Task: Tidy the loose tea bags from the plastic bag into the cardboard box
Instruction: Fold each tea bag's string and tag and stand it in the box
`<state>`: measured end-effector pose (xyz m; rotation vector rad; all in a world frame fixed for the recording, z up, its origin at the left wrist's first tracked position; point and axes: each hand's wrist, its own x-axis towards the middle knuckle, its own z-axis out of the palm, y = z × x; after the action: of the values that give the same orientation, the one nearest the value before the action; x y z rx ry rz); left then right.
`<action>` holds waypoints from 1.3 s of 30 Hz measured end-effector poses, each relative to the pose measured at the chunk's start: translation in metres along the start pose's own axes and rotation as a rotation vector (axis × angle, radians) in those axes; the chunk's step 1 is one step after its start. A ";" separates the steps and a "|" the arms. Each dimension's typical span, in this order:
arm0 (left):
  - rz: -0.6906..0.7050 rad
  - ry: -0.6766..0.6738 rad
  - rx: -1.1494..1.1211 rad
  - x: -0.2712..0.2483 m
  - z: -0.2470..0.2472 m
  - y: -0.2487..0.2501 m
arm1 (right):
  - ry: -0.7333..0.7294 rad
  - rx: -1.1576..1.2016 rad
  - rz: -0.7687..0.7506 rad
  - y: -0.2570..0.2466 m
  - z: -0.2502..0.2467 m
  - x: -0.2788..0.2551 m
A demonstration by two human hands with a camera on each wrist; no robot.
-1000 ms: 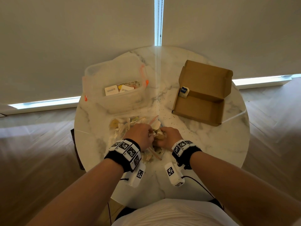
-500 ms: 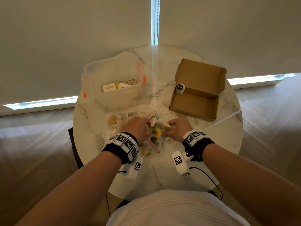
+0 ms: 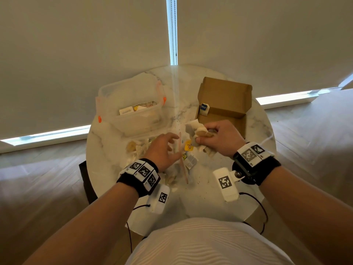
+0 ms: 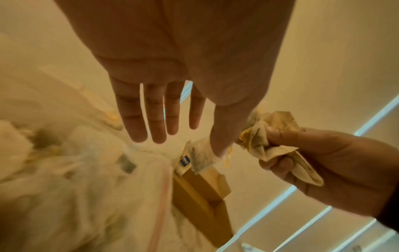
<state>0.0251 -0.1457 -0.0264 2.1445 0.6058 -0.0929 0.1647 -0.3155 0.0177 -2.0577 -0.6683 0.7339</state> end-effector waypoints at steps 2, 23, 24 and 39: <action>0.024 0.008 -0.132 0.002 -0.007 0.010 | -0.042 0.028 -0.035 -0.018 -0.007 -0.005; -0.048 -0.492 -1.130 -0.021 -0.027 0.047 | -0.280 0.069 -0.190 -0.053 -0.005 -0.016; -0.056 -0.486 -1.128 -0.022 -0.028 0.048 | -0.297 0.035 -0.211 -0.053 -0.005 -0.015; -0.216 -0.259 -1.005 -0.022 -0.019 0.054 | -0.279 -0.124 -0.136 -0.049 0.007 -0.007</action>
<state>0.0276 -0.1659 0.0315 1.0738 0.5595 -0.1434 0.1455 -0.2919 0.0573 -2.0151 -1.0239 0.9288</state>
